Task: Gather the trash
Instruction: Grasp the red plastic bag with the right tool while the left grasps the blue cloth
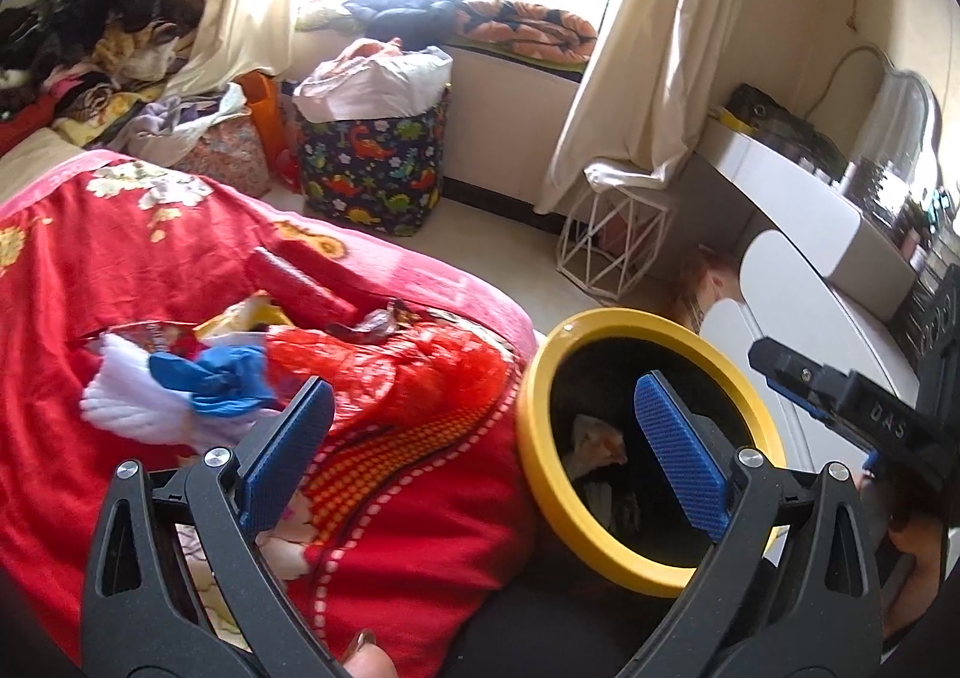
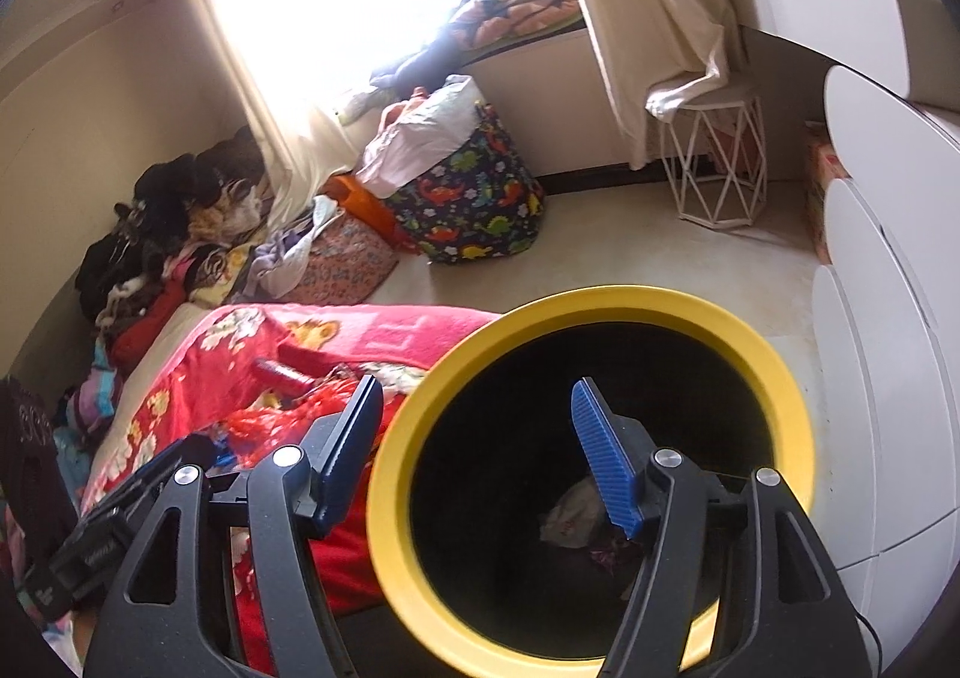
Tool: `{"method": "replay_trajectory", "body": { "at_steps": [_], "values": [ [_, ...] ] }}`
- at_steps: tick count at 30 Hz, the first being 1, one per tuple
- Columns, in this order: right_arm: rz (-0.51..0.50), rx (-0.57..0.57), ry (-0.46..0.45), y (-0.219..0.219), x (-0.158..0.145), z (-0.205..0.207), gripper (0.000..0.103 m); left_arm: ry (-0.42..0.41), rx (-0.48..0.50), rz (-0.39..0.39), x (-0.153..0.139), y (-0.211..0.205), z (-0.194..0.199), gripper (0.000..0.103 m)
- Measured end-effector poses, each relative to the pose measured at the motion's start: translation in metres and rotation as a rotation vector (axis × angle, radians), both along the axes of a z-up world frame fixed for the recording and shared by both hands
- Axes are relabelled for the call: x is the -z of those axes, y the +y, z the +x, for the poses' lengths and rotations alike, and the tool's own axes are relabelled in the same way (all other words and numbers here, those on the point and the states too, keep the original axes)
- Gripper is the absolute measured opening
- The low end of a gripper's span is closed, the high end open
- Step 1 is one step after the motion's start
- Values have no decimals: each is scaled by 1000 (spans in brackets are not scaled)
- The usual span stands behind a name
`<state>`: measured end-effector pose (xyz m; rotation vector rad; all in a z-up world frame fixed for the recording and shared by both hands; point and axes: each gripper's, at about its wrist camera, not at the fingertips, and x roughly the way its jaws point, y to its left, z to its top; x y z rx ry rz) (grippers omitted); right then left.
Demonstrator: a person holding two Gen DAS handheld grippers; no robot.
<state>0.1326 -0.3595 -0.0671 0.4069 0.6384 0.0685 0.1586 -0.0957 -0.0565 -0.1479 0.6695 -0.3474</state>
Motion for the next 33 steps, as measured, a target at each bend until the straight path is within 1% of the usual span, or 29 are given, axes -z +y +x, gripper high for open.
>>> {"method": "replay_trajectory", "body": {
  "at_steps": [9,19,24,29,33],
  "values": [
    [-36,-91,-2,34,-3,5,65,-10,-66,-11,-4,29,3,92],
    [-74,-198,8,75,-2,20,69,-5,-148,-21,-2,65,12,92],
    [-93,-254,22,94,3,35,75,0,-186,-13,2,83,16,92],
    [-104,-286,67,107,14,58,76,31,-226,-26,10,105,24,92],
    [-97,-285,106,110,24,76,76,63,-242,-36,17,117,31,91]
  ]
}}
